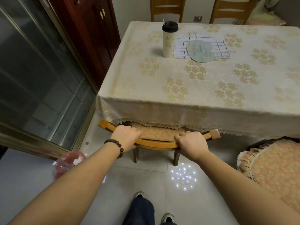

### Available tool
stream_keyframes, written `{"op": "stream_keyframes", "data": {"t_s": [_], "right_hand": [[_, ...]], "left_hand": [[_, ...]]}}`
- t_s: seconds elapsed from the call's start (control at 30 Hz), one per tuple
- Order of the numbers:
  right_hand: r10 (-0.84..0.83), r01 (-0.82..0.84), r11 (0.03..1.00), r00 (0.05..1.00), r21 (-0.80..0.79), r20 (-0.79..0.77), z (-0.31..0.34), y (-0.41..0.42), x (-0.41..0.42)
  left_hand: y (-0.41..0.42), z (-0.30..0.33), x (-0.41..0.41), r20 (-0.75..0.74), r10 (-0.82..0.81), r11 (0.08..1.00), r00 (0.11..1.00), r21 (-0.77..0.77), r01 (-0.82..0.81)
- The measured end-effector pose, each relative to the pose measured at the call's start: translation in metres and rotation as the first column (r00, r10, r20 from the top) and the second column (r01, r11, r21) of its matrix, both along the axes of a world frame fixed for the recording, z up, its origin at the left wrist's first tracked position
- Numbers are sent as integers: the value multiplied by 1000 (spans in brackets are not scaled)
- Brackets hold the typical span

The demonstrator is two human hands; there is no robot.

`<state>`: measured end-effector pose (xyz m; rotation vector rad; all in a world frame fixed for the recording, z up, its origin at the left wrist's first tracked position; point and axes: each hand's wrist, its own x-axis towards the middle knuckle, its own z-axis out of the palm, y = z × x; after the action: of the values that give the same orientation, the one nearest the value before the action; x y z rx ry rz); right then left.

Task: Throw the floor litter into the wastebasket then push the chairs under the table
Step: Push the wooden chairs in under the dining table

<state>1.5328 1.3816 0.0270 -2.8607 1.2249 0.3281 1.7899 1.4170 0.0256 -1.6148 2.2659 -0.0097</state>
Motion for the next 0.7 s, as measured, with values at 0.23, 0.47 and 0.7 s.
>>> {"op": "stream_keyframes", "data": {"t_s": [0.23,0.47,0.7], "right_hand": [[-41,41,999,999,-2,4,2,-45,22],[-123,121,992,991,-36,-59,2,-92,38],[-137,135,990,987,-31,-81,-2,-123,47]], "left_hand": [[-48,4,19,-20,-22,1000,1000,3,22],[-99,3,31,-13,-14,1000,1000,9,14],[-132,-3,43,-20,-46,999,999,-23,46]]}}
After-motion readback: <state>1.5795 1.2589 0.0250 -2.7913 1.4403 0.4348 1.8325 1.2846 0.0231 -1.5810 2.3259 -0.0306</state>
